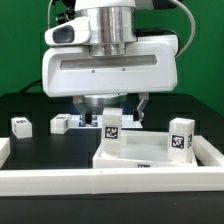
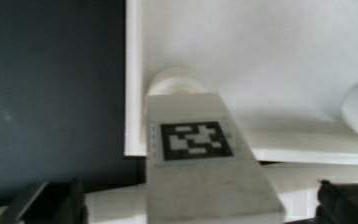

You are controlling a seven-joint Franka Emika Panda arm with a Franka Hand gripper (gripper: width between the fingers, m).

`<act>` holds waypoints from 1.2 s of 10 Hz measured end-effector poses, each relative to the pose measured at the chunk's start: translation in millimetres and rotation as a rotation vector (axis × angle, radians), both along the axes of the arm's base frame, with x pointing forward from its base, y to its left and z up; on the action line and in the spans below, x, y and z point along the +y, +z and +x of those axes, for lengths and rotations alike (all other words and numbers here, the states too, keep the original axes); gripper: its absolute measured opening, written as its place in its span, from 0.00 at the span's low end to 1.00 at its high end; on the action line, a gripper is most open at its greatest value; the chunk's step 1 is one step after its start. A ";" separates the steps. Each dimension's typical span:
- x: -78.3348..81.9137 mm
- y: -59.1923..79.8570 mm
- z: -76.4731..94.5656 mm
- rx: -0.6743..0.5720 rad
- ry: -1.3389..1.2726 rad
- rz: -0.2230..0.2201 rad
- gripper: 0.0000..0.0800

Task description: Assemble square table

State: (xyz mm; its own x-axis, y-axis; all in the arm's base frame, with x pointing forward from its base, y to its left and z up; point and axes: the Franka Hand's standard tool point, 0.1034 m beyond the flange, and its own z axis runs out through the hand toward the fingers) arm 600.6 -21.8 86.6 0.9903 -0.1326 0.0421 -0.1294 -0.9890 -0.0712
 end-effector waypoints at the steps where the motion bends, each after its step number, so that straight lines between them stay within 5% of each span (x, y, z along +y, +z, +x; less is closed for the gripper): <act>1: -1.1 0.3 0.3 -0.001 -0.001 -0.001 0.81; 2: -2.5 0.3 0.2 -0.001 -0.001 -0.002 0.81; 3: -4.2 0.6 0.4 -0.001 -0.004 -0.003 0.66; 4: -4.1 0.2 0.1 -0.001 -0.004 -0.003 0.66; 6: -4.2 0.0 0.0 -0.001 -0.004 -0.003 0.36; 10: -4.2 -0.2 0.0 0.001 -0.056 0.000 0.36; 12: -2.3 -1.0 -0.2 -0.011 -0.291 0.017 0.36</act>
Offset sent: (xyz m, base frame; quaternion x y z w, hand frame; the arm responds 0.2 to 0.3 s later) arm 0.0000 0.0000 0.0000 0.0000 0.0000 0.0000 1.0000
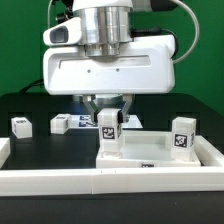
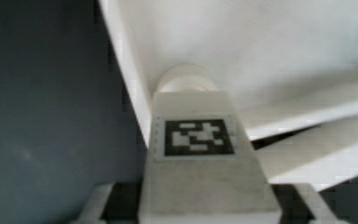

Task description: Assemble square table

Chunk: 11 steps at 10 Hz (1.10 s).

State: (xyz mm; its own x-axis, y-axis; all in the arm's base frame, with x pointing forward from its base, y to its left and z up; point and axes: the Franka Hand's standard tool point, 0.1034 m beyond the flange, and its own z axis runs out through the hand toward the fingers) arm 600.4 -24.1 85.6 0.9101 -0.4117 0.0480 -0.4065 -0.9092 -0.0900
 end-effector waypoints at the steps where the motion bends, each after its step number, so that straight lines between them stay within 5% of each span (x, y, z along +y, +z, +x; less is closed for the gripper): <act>1: 0.9 -0.3 -0.2 0.007 -0.122 0.012 0.36; 11: 24.9 -1.4 1.5 0.059 -0.963 0.106 0.36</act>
Offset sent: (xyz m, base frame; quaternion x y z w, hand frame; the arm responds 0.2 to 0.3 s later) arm -0.0070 0.0091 -0.0043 -0.0130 -0.0154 0.3501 0.9365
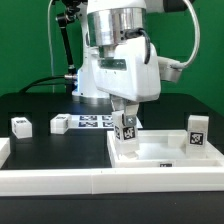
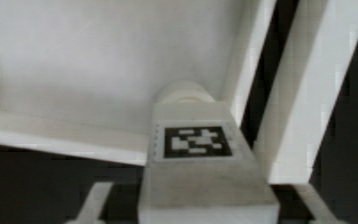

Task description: Assemble square table

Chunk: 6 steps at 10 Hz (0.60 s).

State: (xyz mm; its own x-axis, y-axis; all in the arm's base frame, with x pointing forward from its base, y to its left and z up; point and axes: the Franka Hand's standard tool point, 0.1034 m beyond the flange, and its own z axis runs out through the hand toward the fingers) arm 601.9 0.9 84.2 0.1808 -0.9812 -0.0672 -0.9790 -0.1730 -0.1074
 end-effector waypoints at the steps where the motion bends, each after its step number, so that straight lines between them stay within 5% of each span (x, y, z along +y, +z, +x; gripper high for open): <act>1: 0.8 0.0 0.2 0.005 -0.060 0.008 0.36; 6: 4.7 -0.5 0.2 0.014 -0.172 0.025 0.36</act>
Offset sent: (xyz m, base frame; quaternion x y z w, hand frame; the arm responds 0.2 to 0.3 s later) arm 0.0001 0.0008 -0.0020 -0.0098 0.0096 0.1581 0.9873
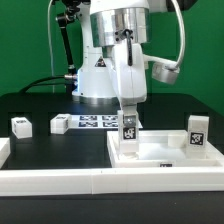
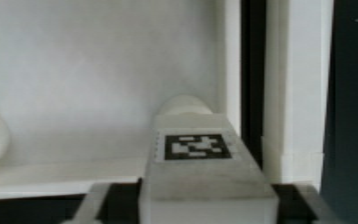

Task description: Assemble square table

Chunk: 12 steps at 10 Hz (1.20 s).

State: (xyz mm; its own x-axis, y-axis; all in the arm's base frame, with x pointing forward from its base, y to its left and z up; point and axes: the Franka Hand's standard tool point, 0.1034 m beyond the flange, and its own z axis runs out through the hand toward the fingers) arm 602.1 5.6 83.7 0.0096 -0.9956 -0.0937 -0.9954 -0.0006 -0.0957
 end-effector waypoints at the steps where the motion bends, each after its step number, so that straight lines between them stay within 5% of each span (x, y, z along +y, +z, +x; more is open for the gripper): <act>1: 0.9 -0.2 -0.1 -0.002 0.027 -0.003 0.55; 2: 2.7 -0.2 0.0 -0.010 0.109 -0.010 0.71; 4: 2.8 -0.8 0.1 -0.032 0.307 -0.031 0.79; 12: -1.7 -0.9 -0.5 -0.097 1.075 -0.114 0.81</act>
Offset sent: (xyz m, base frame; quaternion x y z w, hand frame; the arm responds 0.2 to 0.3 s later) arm 0.0000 0.0000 0.0000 0.0000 0.0000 -0.1938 0.9810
